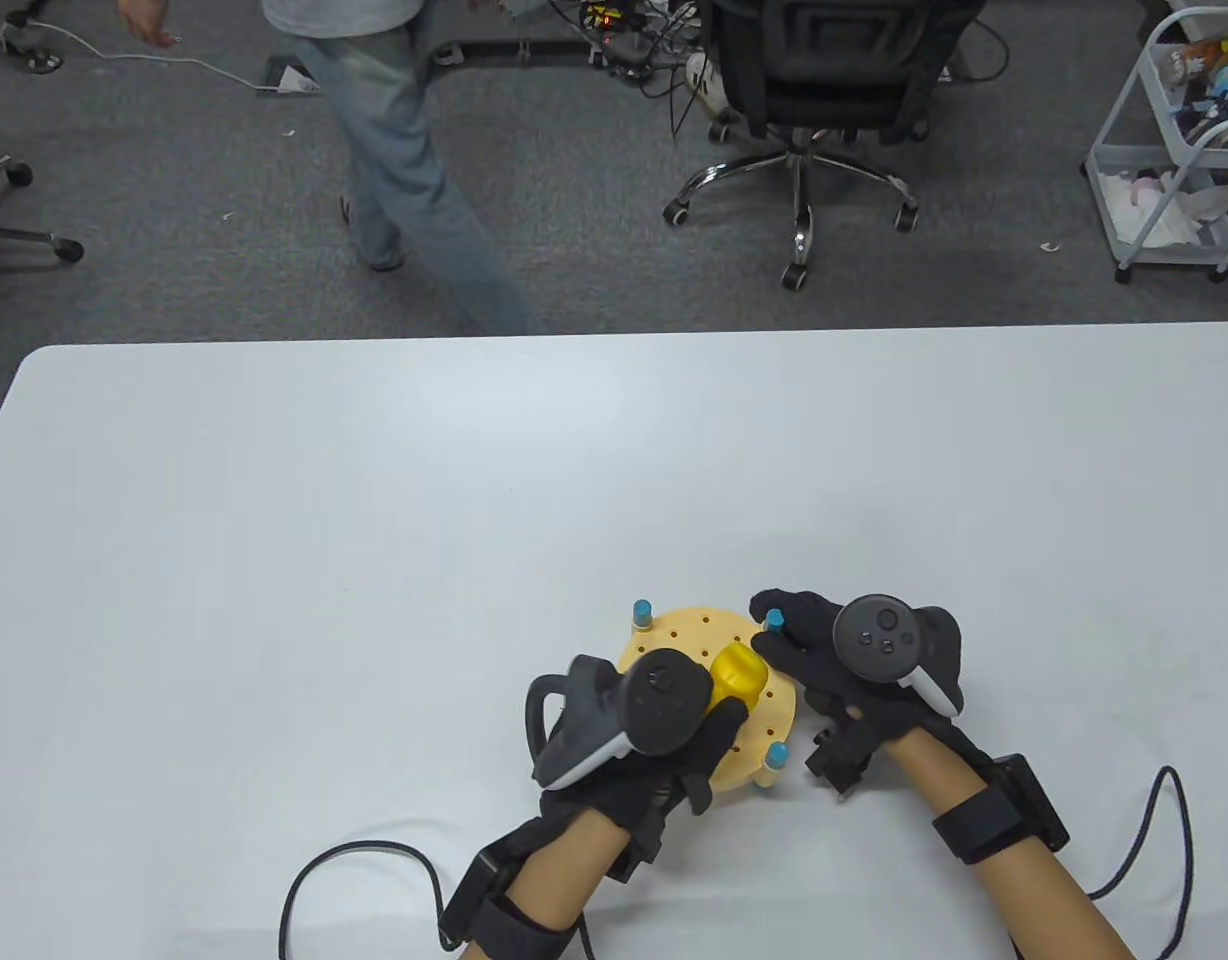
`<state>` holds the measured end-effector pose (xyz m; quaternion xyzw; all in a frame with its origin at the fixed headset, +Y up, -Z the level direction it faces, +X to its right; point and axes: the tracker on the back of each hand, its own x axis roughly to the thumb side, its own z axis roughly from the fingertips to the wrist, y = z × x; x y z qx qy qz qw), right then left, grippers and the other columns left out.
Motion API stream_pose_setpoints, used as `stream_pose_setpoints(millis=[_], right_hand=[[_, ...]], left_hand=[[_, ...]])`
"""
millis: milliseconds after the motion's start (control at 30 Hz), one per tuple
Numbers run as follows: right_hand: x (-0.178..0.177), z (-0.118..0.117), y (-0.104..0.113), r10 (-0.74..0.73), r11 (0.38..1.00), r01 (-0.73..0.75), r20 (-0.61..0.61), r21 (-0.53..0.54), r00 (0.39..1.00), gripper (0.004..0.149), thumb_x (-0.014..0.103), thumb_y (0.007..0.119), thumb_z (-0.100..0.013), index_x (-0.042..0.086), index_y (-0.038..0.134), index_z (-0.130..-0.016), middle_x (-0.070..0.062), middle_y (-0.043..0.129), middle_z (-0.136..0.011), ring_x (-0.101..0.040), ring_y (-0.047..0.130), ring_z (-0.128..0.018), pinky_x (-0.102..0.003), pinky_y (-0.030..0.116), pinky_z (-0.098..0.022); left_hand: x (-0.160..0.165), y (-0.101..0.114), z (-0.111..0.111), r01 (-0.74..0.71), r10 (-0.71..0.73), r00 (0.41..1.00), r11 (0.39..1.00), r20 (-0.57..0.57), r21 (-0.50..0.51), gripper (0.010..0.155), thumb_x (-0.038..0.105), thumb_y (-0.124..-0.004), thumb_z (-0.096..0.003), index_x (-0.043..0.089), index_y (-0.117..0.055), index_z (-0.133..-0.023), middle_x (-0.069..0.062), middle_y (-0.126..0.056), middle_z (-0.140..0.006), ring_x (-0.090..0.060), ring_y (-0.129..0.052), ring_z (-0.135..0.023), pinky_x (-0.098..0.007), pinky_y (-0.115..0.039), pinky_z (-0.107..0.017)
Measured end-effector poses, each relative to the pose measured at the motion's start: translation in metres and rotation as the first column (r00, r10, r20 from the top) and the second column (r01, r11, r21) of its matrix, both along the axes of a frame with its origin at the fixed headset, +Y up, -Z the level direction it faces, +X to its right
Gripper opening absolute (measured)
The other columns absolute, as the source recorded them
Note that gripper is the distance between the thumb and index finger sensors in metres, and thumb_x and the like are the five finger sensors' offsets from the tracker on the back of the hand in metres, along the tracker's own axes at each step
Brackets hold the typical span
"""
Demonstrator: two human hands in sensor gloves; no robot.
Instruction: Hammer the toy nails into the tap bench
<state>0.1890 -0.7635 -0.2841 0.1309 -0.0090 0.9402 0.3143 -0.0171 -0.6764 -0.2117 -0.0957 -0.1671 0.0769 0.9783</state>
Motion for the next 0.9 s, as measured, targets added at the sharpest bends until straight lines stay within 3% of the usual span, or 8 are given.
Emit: stream_pose_setpoints(millis=[167, 267, 400, 467, 600, 700, 833, 900], right_hand=[[-0.001, 0.000, 0.000, 0.016, 1.000, -0.016, 0.005, 0.010, 1.000, 0.057, 0.047, 0.068, -0.043, 0.022, 0.070, -0.093, -0.012, 0.084, -0.085, -0.023, 0.094, -0.059, -0.037, 0.082, -0.043], [-0.001, 0.001, -0.001, 0.015, 1.000, -0.015, 0.011, 0.019, 1.000, 0.057, 0.047, 0.068, -0.043, 0.022, 0.070, -0.093, -0.013, 0.084, -0.085, -0.023, 0.094, -0.059, -0.037, 0.082, -0.042], [-0.001, 0.001, -0.001, 0.028, 0.999, -0.028, 0.006, 0.019, 1.000, 0.057, 0.047, 0.068, -0.043, 0.022, 0.070, -0.094, -0.012, 0.084, -0.085, -0.022, 0.094, -0.059, -0.036, 0.082, -0.042], [-0.001, 0.001, -0.001, 0.026, 0.999, -0.026, 0.007, 0.020, 1.000, 0.057, 0.047, 0.068, -0.043, 0.022, 0.070, -0.093, -0.013, 0.084, -0.085, -0.022, 0.094, -0.059, -0.036, 0.082, -0.042], [-0.001, 0.001, -0.001, 0.032, 0.999, -0.032, 0.001, 0.018, 1.000, 0.056, 0.047, 0.068, -0.043, 0.022, 0.069, -0.094, -0.012, 0.084, -0.085, -0.022, 0.094, -0.059, -0.036, 0.082, -0.042], [-0.002, 0.002, -0.001, 0.033, 0.999, -0.033, 0.005, 0.025, 0.999, 0.057, 0.047, 0.068, -0.043, 0.021, 0.069, -0.094, -0.013, 0.084, -0.085, -0.022, 0.094, -0.058, -0.036, 0.082, -0.042], [-0.002, 0.002, -0.001, 0.033, 0.999, -0.033, 0.004, 0.022, 0.999, 0.057, 0.046, 0.068, -0.043, 0.021, 0.069, -0.094, -0.013, 0.084, -0.085, -0.023, 0.094, -0.058, -0.036, 0.082, -0.042], [-0.003, 0.003, 0.000, 0.051, 0.998, -0.051, 0.008, 0.031, 0.999, 0.057, 0.046, 0.067, -0.043, 0.021, 0.069, -0.093, -0.013, 0.085, -0.085, -0.022, 0.095, -0.058, -0.037, 0.082, -0.041]], left_hand=[[0.012, 0.022, 0.014, -0.087, 0.100, 0.994, 0.976, -0.052, 0.201, 0.063, 0.054, -0.069, -0.0449, 0.003, -0.089, -0.075, -0.013, -0.108, -0.023, -0.017, -0.092, 0.017, -0.029, -0.076, 0.013], [0.026, 0.012, 0.010, 0.356, -0.343, 0.934, 0.922, -0.103, 0.150, 0.062, 0.060, -0.056, -0.0434, 0.014, -0.082, -0.075, -0.001, -0.106, -0.027, -0.008, -0.088, 0.017, -0.024, -0.078, 0.010], [0.022, 0.020, 0.014, -0.049, 0.065, 0.997, 0.966, -0.052, 0.255, 0.062, 0.049, -0.077, -0.0418, -0.004, -0.096, -0.069, -0.021, -0.109, -0.017, -0.022, -0.085, 0.023, -0.035, -0.072, 0.016], [0.034, 0.002, 0.013, 0.482, -0.464, 0.870, 0.871, -0.170, 0.090, 0.061, 0.062, -0.052, -0.0383, 0.019, -0.078, -0.074, 0.001, -0.105, -0.029, -0.009, -0.088, 0.017, -0.025, -0.078, 0.010], [0.018, 0.017, 0.022, -0.017, 0.039, 0.996, 0.965, -0.079, 0.262, 0.061, 0.053, -0.069, -0.0427, 0.004, -0.090, -0.073, -0.015, -0.108, -0.023, -0.019, -0.084, 0.019, -0.033, -0.073, 0.012], [0.025, -0.003, 0.023, 0.362, -0.354, 0.932, 0.914, -0.074, 0.185, 0.061, 0.060, -0.055, -0.0394, 0.017, -0.081, -0.074, -0.002, -0.105, -0.027, -0.011, -0.085, 0.018, -0.026, -0.076, 0.010], [0.024, 0.013, 0.025, -0.058, 0.078, 0.995, 0.961, -0.063, 0.271, 0.061, 0.047, -0.076, -0.0431, -0.005, -0.094, -0.071, -0.024, -0.108, -0.020, -0.025, -0.082, 0.022, -0.038, -0.071, 0.014], [0.032, -0.009, 0.022, 0.445, -0.413, 0.888, 0.882, -0.200, 0.153, 0.060, 0.063, -0.051, -0.0327, 0.024, -0.079, -0.069, 0.001, -0.105, -0.025, -0.011, -0.085, 0.020, -0.026, -0.077, 0.011]])
